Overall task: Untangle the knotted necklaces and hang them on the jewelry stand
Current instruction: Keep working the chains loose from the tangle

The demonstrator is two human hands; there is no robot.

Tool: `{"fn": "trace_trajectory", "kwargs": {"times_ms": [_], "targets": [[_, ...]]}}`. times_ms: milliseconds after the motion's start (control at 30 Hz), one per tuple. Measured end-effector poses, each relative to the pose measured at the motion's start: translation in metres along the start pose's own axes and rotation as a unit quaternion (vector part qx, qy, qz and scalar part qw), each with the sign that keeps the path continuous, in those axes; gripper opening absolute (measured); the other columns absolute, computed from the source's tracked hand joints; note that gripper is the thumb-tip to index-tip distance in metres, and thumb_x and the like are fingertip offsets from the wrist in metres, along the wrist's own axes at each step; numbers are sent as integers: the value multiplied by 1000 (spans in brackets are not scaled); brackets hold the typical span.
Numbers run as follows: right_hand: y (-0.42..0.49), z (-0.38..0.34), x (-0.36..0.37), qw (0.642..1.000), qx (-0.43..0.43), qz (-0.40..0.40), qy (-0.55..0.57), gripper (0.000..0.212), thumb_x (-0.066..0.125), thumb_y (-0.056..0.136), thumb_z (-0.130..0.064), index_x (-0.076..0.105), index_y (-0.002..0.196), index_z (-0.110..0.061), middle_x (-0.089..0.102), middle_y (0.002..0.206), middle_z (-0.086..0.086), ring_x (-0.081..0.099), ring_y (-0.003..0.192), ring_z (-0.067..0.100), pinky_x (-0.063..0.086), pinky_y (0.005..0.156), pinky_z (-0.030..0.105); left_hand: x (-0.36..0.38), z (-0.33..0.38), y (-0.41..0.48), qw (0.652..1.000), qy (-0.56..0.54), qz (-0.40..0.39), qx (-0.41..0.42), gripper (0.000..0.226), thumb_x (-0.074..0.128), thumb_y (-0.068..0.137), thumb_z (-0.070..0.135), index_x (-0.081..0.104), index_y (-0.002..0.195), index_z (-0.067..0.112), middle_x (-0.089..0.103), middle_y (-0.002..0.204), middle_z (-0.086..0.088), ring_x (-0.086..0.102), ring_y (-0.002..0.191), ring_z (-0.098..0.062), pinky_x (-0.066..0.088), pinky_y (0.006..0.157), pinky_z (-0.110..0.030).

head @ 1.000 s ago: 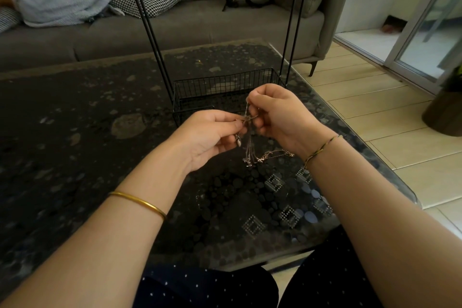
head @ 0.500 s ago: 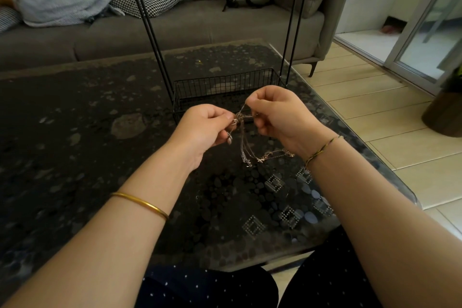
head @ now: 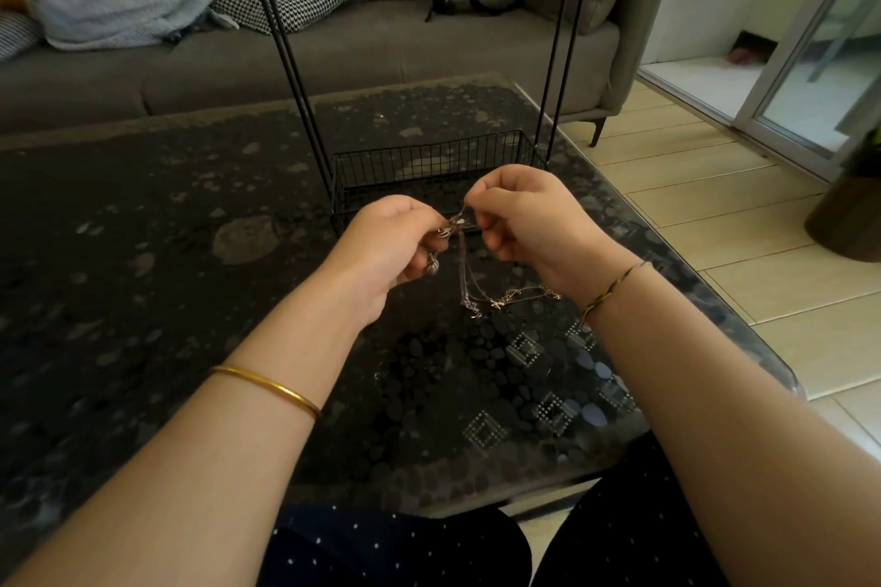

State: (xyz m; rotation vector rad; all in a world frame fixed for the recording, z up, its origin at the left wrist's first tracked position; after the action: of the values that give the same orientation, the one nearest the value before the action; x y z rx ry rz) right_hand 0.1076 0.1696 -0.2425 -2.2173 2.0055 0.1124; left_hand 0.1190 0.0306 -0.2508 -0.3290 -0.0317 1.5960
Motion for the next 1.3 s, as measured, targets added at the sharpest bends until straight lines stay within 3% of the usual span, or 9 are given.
{"fn": "trace_trajectory", "kwargs": {"times_ms": [233, 533, 667, 867, 967, 1100, 1300], "targets": [[-3, -4, 2, 986, -57, -3, -156, 11, 57, 85, -2, 64, 88, -10, 58, 67, -1, 53, 51, 8, 47, 48, 20, -2, 0, 0, 1000, -22, 2, -6, 9, 57, 89, 12, 66, 86, 13, 57, 66, 2, 41, 47, -6, 42, 56, -23], [-2, -1, 7, 965, -94, -13, -246, 9, 60, 88, -9, 66, 87, -15, 66, 77, 6, 64, 70, 20, 58, 68, 35, -1, -2, 2, 1000, 7, 11, 7, 14, 50, 96, 13, 62, 89, 14, 58, 71, 2, 43, 48, -5, 47, 58, -23], [-1, 0, 6, 968, -85, -1, -237, 7, 57, 92, -15, 62, 87, -15, 68, 78, 11, 65, 67, 21, 58, 64, 34, -1, -2, 2, 998, 51, 17, 30, 14, 49, 97, 14, 62, 92, 14, 61, 77, 0, 46, 53, -6, 50, 62, -25], [1, 0, 3, 978, -75, 10, -195, 8, 53, 94, -15, 59, 92, -11, 60, 71, 1, 58, 55, 7, 50, 51, 21, 0, -2, 1, 992, 102, -3, 70, 12, 53, 96, 16, 63, 89, 17, 67, 80, 1, 51, 61, -10, 51, 71, -32], [2, 1, 3, 980, -66, 24, -184, 13, 51, 95, -16, 59, 93, -7, 55, 66, -2, 51, 44, 2, 43, 42, 16, 1, -1, 0, 993, 97, -15, 67, 12, 53, 96, 16, 63, 90, 19, 68, 82, 0, 51, 63, -10, 51, 73, -32], [3, 3, 1, 981, -61, 42, -182, 16, 50, 95, -17, 58, 92, -4, 49, 64, -5, 44, 48, 6, 35, 39, 13, 3, 0, -1, 996, 77, -24, 36, 16, 55, 90, 7, 66, 88, 19, 67, 88, -3, 53, 67, -11, 52, 77, -32], [5, 1, 2, 976, -73, 46, -198, 19, 54, 90, -12, 54, 72, -17, 48, 59, -9, 41, 49, 4, 30, 40, 10, 3, 0, 0, 994, 86, -33, 54, 16, 64, 85, 5, 66, 87, 21, 64, 87, 1, 54, 69, -10, 46, 66, -25]]}}
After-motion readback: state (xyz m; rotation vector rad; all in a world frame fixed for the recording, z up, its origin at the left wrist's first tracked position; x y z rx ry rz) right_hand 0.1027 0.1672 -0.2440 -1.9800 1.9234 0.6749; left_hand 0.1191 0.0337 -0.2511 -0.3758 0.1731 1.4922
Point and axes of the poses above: each hand's wrist, its own y-axis towards the middle knuckle, its own x-axis out of the palm, z = x × y, the point moved 3 cm from there along y, towards the middle knuckle
